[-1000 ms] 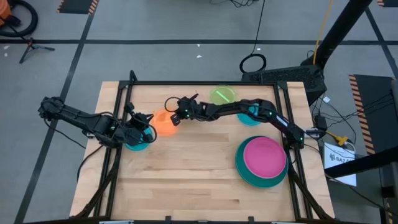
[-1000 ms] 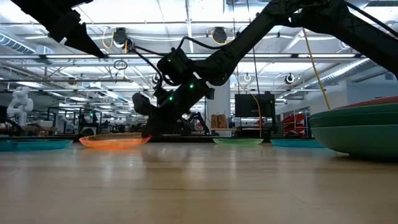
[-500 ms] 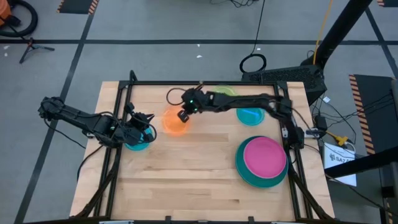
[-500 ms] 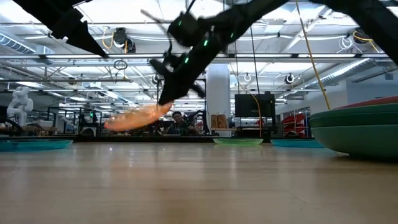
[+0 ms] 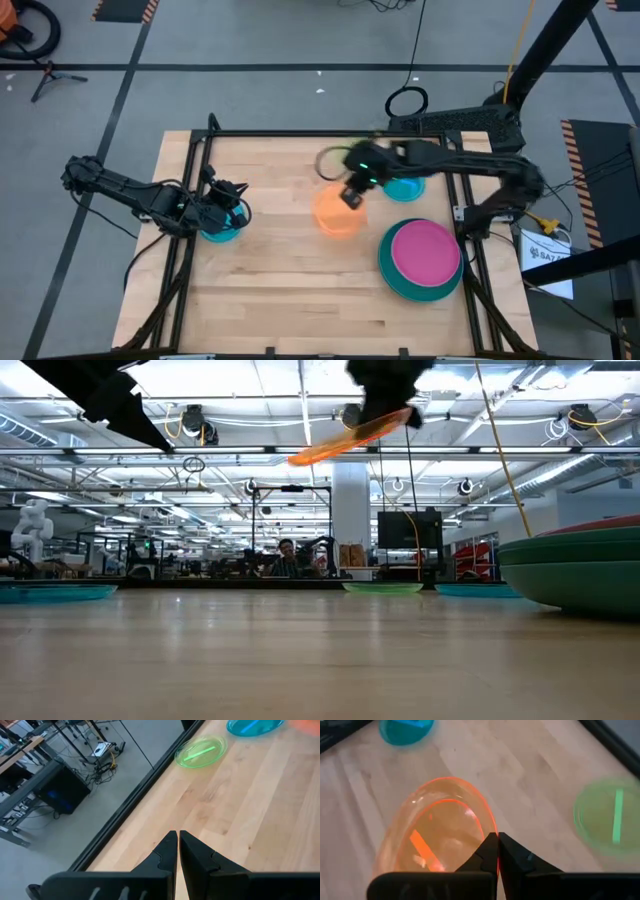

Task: Stack plastic plates
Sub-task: Stack the orange plate on top of the pink plate

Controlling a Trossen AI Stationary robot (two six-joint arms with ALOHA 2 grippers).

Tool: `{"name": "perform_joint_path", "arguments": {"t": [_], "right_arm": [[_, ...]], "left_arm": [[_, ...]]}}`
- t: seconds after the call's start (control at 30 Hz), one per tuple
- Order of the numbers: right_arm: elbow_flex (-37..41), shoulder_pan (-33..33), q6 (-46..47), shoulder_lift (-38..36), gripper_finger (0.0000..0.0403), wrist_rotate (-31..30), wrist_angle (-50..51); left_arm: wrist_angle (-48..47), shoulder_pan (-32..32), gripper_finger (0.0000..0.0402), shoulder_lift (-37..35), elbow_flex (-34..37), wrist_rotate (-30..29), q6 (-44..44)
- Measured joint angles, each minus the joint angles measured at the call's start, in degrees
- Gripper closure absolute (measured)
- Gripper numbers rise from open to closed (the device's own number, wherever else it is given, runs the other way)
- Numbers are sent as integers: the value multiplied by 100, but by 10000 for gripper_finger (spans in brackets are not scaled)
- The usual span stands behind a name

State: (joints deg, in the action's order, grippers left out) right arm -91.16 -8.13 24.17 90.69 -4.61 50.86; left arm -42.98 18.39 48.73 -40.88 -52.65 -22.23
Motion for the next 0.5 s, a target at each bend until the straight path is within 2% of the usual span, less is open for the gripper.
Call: {"name": "perform_joint_path", "arguments": {"t": [0.27,0.5], "right_arm": [[2584,491,1562,-2374,403,-563,-202],[4353,835,2207,-4522,403,-115,-402]], "left_arm": [[2,0,376,0,0,1,-60],[2,1,376,1,0,2,-107]]}}
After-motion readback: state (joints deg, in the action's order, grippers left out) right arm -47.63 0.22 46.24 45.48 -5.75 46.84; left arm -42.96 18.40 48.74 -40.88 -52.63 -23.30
